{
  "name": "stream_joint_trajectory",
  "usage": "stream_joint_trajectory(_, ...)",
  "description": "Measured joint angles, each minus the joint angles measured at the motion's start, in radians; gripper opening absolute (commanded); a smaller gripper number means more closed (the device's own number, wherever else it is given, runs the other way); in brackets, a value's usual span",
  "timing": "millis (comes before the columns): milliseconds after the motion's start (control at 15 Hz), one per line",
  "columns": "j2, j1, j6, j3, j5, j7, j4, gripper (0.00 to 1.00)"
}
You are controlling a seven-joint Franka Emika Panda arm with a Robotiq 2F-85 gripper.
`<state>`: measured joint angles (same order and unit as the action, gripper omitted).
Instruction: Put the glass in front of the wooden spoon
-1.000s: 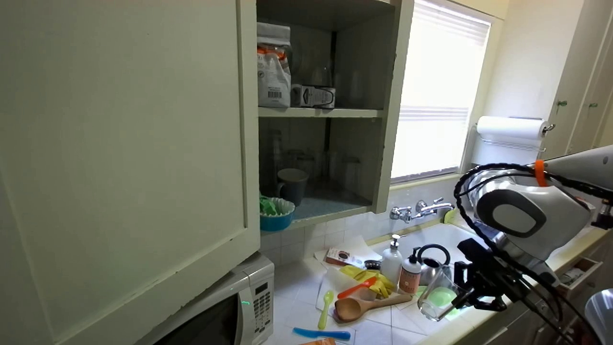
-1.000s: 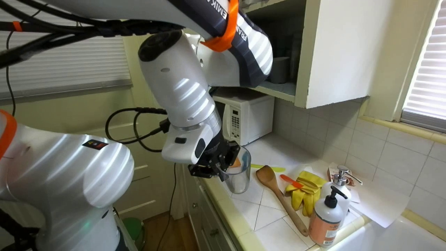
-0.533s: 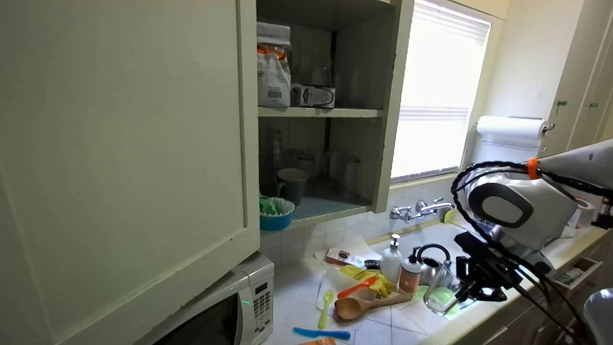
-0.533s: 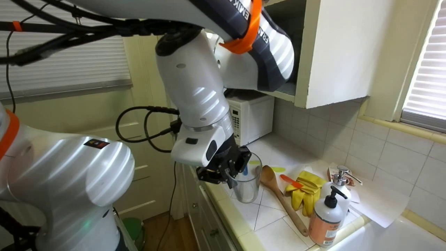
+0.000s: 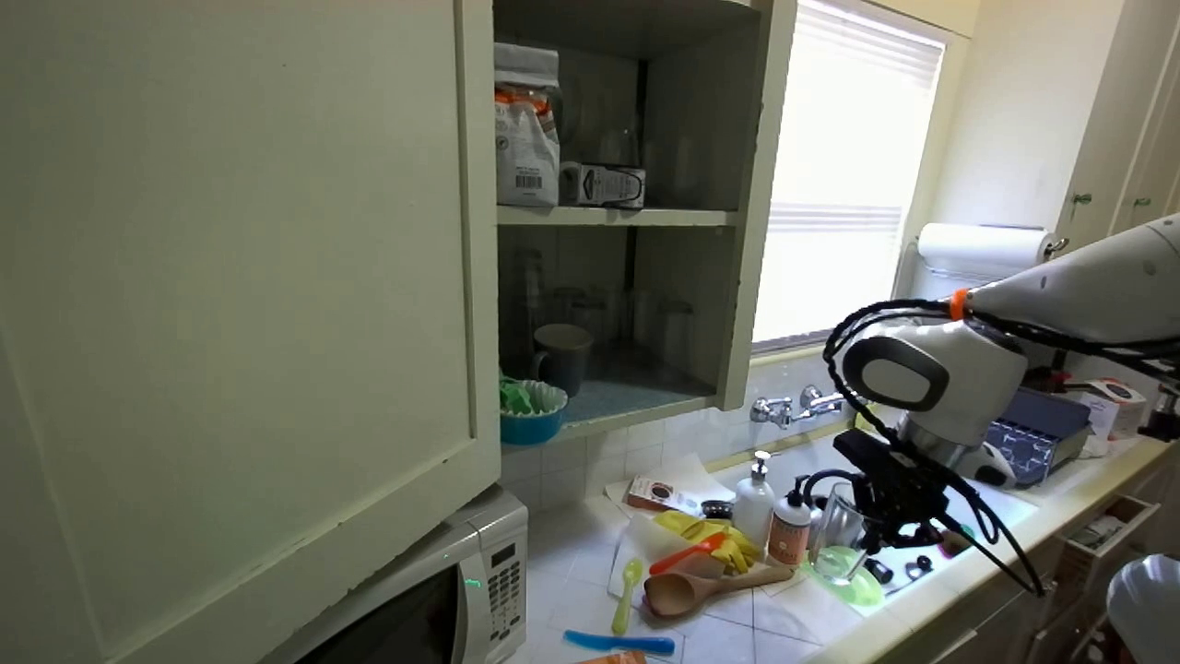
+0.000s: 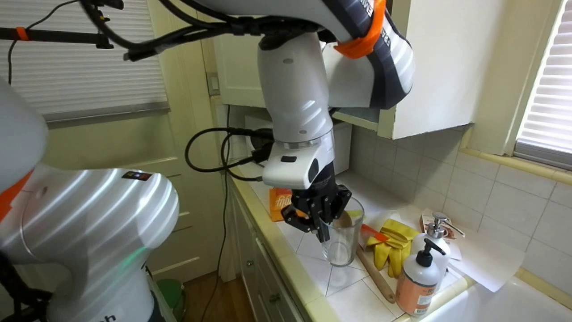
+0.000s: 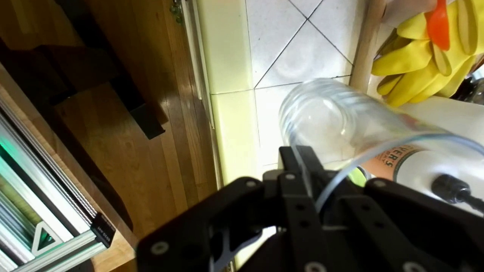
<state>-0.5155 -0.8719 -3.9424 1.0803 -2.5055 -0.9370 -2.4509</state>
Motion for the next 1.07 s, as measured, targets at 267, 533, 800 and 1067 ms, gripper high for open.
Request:
stream_joint_trajectory(267,0.07,-0.199,0.0,0.193,0.002,0.0,0.052,0.02)
stream_joint_trajectory(533,0.08,-0.384,0.0,0.377,0.053,0.015,0.085,0.02)
stream_joint_trajectory(800,0.071,-0.496,-0.001,0.468,0.147,0.069,0.106,0.07)
stream_joint_trajectory(1067,0.071,-0.508,-0.001,0.474,0.154,0.076,0.109,0.02)
